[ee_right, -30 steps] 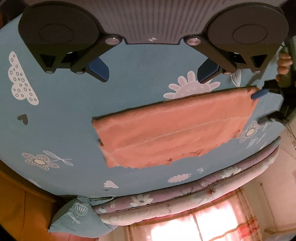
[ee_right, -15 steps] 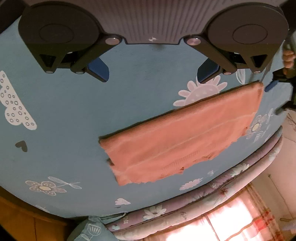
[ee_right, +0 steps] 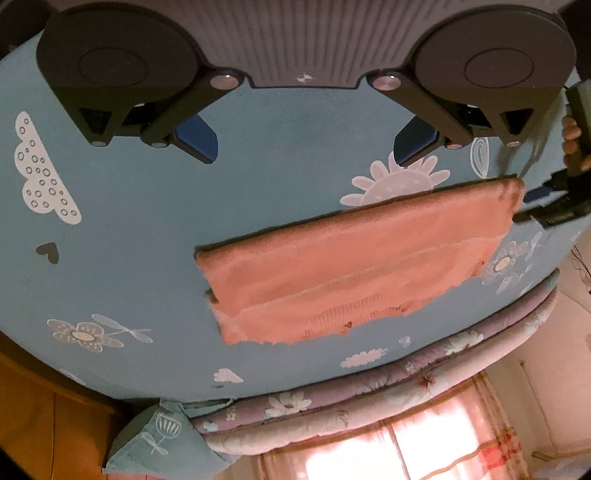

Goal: Fold clothes

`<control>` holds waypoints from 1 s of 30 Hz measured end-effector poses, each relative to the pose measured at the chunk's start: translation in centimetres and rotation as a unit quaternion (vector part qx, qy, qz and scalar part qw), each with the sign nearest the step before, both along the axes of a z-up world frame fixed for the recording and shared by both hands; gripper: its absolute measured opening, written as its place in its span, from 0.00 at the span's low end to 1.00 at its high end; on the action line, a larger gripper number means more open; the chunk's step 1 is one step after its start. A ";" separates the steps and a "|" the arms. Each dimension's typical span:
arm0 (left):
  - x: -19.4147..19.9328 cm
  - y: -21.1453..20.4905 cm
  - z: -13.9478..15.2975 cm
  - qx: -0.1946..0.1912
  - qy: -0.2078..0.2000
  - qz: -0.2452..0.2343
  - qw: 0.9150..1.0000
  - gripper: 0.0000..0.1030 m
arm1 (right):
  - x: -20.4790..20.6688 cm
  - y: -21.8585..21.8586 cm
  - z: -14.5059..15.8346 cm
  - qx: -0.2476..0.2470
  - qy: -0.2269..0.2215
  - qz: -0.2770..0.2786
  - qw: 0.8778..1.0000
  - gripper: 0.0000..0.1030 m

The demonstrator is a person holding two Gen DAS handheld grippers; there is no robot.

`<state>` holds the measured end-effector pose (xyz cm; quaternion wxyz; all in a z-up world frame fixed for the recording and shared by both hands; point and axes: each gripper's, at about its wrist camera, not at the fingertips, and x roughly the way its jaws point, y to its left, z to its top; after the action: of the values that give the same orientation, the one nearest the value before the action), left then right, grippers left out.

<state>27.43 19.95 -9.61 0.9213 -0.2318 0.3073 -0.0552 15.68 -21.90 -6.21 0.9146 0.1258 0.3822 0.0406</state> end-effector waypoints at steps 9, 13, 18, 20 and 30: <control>0.1 -3.0 2.3 -0.011 -0.077 -0.060 0.995 0.80 | 2.9 2.1 -0.9 0.009 -0.071 0.056 0.996 1.00; 1.5 -3.9 1.6 -0.005 -0.062 -0.079 0.995 0.80 | 6.8 4.0 -1.6 0.005 -0.106 0.079 0.991 1.00; 3.3 -4.2 1.4 0.004 -0.042 -0.095 0.995 0.80 | 13.4 7.2 -1.6 0.050 -0.094 0.107 0.989 1.00; 3.8 -3.6 1.5 -0.021 -0.042 -0.073 0.996 0.80 | 14.8 7.6 -1.9 0.061 -0.077 0.107 0.989 1.00; 3.6 -3.7 0.7 -0.094 -0.013 0.018 0.995 0.80 | 15.5 6.2 0.0 0.068 0.071 0.071 0.993 1.00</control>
<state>31.02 16.24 -8.95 0.9005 -0.3219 0.2840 -0.0700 31.16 -15.67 -6.23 0.8691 0.1629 0.4507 0.1226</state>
